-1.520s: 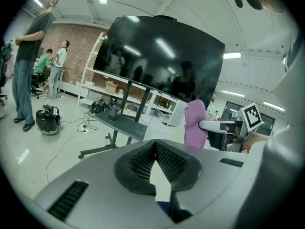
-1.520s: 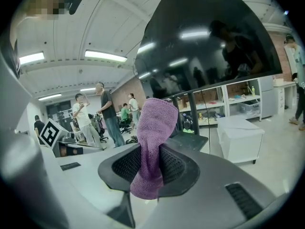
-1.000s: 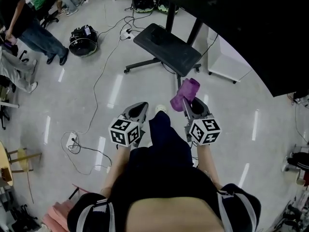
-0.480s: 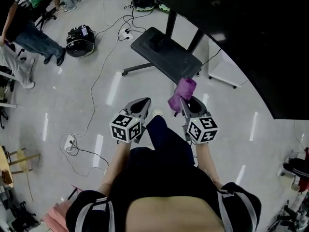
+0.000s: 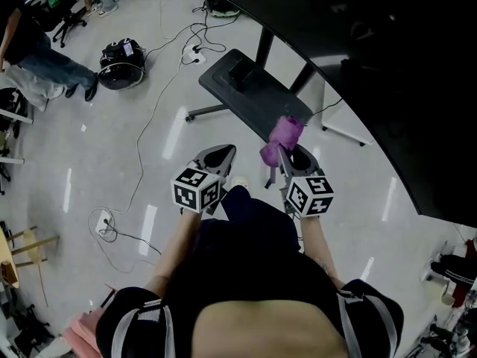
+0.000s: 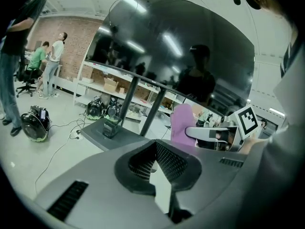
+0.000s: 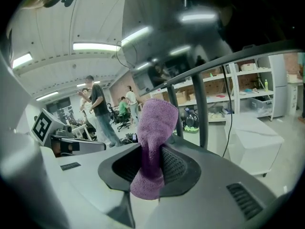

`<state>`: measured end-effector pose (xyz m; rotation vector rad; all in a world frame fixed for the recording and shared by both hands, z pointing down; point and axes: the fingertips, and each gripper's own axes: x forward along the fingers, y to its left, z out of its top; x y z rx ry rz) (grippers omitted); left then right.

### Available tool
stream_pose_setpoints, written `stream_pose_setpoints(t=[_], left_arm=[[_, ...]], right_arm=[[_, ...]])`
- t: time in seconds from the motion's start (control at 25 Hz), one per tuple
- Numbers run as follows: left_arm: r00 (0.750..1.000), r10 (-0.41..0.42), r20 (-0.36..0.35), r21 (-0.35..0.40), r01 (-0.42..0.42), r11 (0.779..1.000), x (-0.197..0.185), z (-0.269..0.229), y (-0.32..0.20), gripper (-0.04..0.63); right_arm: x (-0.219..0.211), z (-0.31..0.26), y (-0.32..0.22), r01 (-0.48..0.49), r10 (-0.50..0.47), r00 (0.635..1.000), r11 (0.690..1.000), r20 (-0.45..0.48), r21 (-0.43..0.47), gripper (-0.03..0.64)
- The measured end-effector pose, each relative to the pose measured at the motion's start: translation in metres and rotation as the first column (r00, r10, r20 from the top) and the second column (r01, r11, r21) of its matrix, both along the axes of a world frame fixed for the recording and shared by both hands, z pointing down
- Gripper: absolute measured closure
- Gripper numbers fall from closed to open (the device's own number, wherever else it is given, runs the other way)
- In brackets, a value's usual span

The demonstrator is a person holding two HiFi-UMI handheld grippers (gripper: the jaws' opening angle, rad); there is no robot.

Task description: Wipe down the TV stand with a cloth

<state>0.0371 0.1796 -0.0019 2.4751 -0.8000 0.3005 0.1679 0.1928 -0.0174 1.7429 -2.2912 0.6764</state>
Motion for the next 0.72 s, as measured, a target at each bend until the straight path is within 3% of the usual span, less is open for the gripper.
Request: stream_pose_setpoints(t=[0.32, 0.72], left_arm=[[0.999, -0.039, 0.004, 0.020, 0.038, 0.999, 0.015, 0.008, -0.062, 0.588], [0.996, -0.088, 0.020, 0.059, 0.087, 0.994, 0.016, 0.010, -0.131, 0.588]], right_arm=[[0.011, 0.011, -0.069, 0.033, -0.032, 0.998, 0.999, -0.061, 0.010, 0.511], [-0.008, 0.018, -0.141, 0.120, -0.113, 0.981, 0.992, -0.160, 0.033, 0.511]])
